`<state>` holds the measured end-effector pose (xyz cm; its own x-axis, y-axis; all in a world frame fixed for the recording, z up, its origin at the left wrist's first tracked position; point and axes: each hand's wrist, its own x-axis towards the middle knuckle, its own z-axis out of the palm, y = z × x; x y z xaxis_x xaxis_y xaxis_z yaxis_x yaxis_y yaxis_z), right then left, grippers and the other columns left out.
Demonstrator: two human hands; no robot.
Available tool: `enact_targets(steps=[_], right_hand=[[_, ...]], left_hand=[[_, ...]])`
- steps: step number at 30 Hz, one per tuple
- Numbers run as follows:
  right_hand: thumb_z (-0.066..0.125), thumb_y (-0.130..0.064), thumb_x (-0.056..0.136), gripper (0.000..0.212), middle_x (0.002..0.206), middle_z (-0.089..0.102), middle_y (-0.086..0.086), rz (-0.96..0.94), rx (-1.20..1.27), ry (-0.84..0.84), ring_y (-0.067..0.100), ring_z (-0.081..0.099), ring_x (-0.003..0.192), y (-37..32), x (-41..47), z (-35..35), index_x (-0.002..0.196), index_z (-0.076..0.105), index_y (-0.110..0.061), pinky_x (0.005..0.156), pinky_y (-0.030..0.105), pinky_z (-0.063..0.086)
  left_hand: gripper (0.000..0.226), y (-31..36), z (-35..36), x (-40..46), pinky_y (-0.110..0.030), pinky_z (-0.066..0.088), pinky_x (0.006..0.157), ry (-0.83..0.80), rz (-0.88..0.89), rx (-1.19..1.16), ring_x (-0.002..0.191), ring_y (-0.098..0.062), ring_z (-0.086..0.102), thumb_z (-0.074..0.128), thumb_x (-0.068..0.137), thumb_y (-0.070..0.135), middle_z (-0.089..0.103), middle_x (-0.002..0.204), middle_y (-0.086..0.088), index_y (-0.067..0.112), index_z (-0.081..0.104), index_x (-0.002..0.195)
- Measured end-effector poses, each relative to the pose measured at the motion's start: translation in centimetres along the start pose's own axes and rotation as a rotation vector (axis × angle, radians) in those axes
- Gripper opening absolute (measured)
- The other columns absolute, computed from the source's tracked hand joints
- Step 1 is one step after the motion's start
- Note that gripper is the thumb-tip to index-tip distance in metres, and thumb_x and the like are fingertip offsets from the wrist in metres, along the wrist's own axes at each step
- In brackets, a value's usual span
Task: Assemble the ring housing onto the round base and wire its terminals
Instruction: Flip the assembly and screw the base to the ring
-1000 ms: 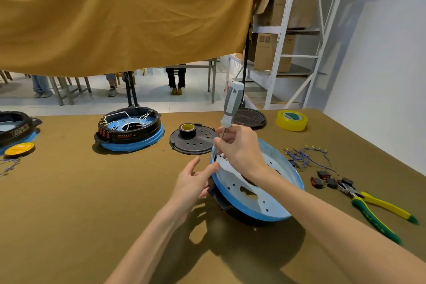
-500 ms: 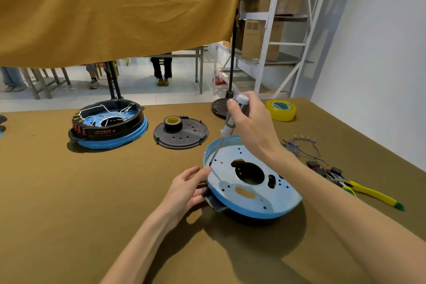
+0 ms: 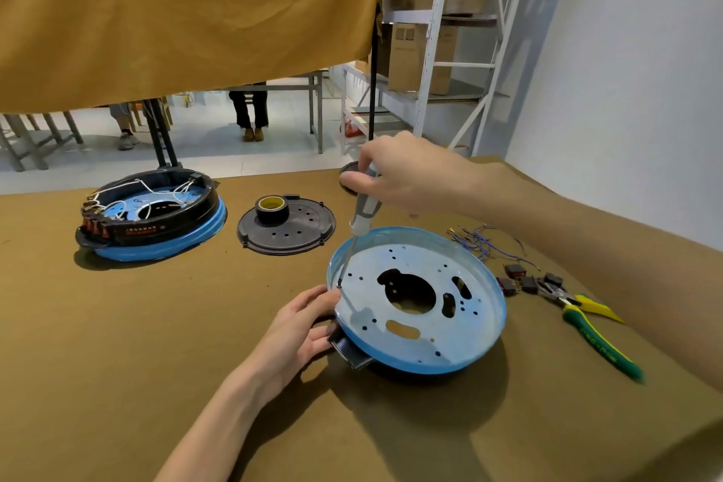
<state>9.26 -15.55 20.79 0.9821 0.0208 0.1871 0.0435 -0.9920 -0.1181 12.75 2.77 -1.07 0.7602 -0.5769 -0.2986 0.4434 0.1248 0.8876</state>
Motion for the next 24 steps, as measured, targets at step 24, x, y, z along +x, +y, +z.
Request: enact_targets(steps=[24], right_hand=[[0.053, -0.029, 0.105, 0.032, 0.073, 0.074, 0.014, -0.018, 0.006, -0.280, 0.022, 0.068, 0.047, -1.5, 2.9, -1.1, 0.113, 0.056, 0.001, 0.038, 0.021, 0.047]], left_hand=[[0.065, -0.2, -0.1, 0.0, -0.049, 0.059, 0.098, -0.013, -0.014, 0.011, 0.119, -0.034, 0.068, 0.084, 0.074, 0.044, 0.064, 0.132, -0.008, 0.024, 0.058, 0.131]])
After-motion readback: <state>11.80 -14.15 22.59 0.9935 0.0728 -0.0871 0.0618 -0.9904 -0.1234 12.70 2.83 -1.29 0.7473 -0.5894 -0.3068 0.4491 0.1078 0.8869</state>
